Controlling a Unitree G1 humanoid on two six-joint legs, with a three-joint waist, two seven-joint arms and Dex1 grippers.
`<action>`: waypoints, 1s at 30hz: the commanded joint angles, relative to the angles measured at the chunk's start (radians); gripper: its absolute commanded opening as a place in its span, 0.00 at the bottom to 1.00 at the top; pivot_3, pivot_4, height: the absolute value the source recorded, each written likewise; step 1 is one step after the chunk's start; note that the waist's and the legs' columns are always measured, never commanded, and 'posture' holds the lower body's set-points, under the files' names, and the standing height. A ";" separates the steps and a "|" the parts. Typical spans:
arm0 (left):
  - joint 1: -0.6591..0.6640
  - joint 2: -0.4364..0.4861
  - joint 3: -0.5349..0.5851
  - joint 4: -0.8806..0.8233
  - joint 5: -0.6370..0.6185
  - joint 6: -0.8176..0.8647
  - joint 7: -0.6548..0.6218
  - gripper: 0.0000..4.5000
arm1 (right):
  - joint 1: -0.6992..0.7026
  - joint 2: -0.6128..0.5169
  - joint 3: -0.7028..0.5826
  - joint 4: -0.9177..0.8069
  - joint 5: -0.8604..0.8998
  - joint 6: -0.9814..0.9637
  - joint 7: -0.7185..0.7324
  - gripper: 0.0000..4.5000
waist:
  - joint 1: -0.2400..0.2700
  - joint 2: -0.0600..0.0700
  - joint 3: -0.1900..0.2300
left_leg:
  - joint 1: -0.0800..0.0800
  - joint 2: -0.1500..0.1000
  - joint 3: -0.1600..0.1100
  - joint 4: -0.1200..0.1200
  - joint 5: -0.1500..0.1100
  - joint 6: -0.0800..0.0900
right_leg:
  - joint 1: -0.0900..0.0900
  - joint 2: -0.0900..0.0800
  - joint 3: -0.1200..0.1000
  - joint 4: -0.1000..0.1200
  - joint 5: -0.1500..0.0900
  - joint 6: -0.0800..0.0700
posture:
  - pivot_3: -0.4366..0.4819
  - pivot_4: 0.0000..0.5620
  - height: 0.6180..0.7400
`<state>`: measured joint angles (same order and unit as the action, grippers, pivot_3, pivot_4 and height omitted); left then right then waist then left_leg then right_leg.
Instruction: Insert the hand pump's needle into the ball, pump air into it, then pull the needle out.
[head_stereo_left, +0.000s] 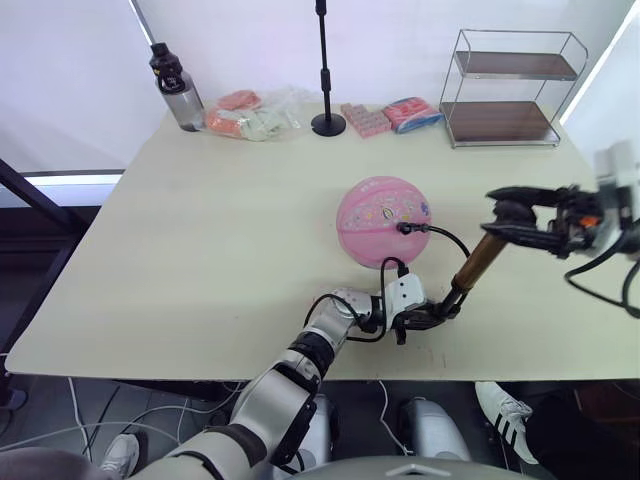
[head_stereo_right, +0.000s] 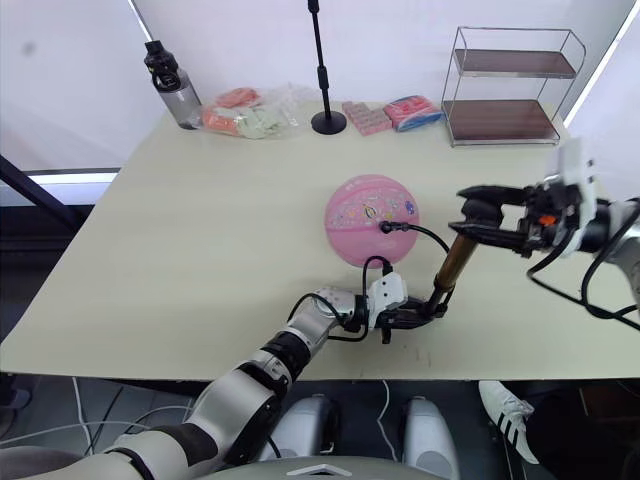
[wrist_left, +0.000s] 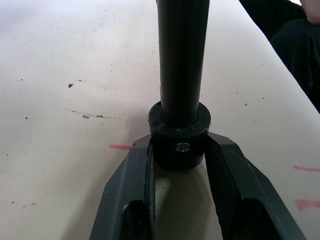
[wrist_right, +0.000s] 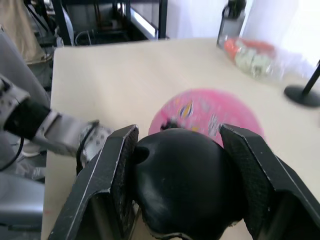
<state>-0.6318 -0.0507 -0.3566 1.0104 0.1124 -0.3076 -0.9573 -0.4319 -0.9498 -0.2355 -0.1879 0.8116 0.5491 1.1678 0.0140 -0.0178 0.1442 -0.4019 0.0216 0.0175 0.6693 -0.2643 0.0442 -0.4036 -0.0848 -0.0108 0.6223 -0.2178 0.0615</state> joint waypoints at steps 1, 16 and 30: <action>0.048 0.027 -0.013 0.077 0.035 0.057 0.004 0.22 | -0.104 -0.056 -0.105 -0.010 0.092 0.065 -0.010 0.48 | 0.000 0.000 0.001 | 0.000 0.000 0.000 0.000 0.000 0.000 | 0.000 0.000 0.000 0.000 0.000 0.000 | 0.48 0.27 1.00; 0.043 0.025 -0.014 0.078 0.037 0.057 0.012 0.22 | 0.089 0.016 0.033 -0.055 -0.098 -0.039 -0.012 0.48 | -0.001 0.001 -0.003 | -0.010 -0.001 -0.002 0.002 0.000 0.000 | -0.008 0.001 -0.001 0.000 0.001 0.000 | 0.48 0.27 1.00; 0.044 0.025 -0.015 0.077 0.037 0.057 0.015 0.22 | 0.257 0.266 0.243 0.147 -0.401 -0.424 -0.047 0.48 | -0.003 -0.009 -0.011 | 0.006 0.001 -0.001 0.000 0.000 0.000 | 0.005 0.005 0.000 0.001 -0.001 0.001 | 0.48 0.27 1.00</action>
<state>-0.6295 -0.0429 -0.3613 1.0117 0.1197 -0.2993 -0.9413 -0.2129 -0.6846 -0.0504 -0.1115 0.5041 0.1566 1.1243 0.0113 -0.0270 0.1334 -0.3953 0.0225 0.0164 0.6694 -0.2643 0.0442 -0.3985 -0.0800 -0.0112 0.6232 -0.2190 0.0627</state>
